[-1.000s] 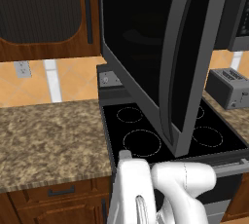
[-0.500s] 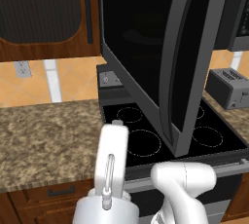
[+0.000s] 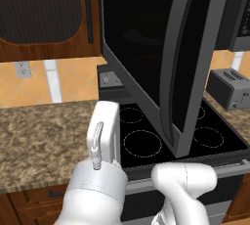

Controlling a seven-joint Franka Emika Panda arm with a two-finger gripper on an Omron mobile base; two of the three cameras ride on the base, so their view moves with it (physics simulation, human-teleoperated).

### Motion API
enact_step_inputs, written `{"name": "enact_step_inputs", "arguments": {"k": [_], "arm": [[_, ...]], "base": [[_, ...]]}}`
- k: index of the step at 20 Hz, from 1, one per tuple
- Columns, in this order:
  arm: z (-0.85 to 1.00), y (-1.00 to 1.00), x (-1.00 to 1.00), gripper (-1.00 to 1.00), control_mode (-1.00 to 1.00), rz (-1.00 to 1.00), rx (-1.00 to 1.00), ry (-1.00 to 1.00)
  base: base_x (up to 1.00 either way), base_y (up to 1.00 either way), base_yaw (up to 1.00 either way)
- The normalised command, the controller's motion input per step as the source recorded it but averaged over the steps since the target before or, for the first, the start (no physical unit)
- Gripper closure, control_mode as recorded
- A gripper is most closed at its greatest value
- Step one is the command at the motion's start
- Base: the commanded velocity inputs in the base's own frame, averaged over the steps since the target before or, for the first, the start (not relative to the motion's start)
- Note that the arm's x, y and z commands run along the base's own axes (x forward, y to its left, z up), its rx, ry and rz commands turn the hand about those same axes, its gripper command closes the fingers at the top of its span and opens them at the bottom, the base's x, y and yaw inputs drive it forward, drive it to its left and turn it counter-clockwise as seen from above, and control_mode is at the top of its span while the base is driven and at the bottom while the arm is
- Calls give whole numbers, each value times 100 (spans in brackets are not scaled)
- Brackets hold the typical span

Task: Open the microwave, place the bowl with waffle inside the microwave, then close the microwave door and turn it on.

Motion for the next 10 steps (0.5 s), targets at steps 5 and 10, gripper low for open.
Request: {"name": "enact_step_inputs", "arguments": {"k": [5, 10], "arm": [[-90, 15, 96, -100, -100, -2, 3, -20], [-51, 35, 100, -100, -100, -5, 1, -28]], "base": [[0, 0, 0], [0, 0, 0]]}}
